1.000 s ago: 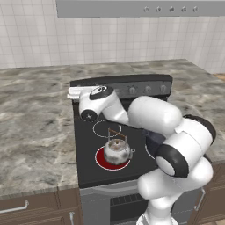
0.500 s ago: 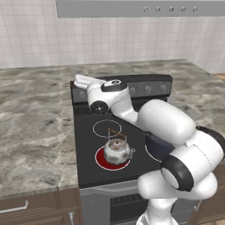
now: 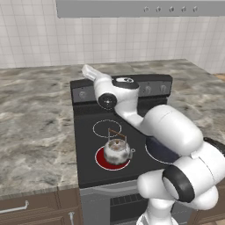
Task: Pick the kettle from the cabinet and place it on a stove burner. Then pick the pot from the counter and place it on another stove burner. Finally, turn both burners on.
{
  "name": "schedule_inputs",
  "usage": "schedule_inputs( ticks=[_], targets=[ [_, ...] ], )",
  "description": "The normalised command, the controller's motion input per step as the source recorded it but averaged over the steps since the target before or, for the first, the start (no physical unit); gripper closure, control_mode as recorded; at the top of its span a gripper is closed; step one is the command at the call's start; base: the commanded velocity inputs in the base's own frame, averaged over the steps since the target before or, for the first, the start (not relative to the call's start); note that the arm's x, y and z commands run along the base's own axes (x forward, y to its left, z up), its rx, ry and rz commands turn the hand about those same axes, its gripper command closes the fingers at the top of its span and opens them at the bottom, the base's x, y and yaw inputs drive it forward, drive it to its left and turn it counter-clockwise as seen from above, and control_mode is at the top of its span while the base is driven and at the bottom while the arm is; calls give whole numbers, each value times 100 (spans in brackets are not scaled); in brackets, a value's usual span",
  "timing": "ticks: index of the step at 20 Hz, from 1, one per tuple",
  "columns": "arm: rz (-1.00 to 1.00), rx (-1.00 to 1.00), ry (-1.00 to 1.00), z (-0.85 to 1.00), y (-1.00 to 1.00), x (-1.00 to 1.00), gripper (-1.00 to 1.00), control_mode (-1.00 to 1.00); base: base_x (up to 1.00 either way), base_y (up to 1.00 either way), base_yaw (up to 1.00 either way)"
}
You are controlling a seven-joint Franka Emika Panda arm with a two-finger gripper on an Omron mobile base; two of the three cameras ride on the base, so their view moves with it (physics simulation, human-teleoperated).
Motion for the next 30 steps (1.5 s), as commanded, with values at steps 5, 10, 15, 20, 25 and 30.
schedule_inputs(
  ticks=[5, 10, 15, 20, 25, 30],
  targets=[
    [0, 32, 3, 3, -24, -11, -100, -100, 0, 0, 0],
    [0, 32, 1, 17, -23, -14, -100, -100, 0, 0, 0],
    [0, 33, 0, 12, -29, -16, -100, -100, 0, 0, 0],
    [0, 35, 2, 14, -34, -12, -100, -100, 0, 0, 0],
    [0, 37, 5, 8, -39, -4, -100, -100, 0, 0, 0],
    [0, 38, 4, 13, -40, 0, -100, -100, 0, 0, 0]
  ],
)
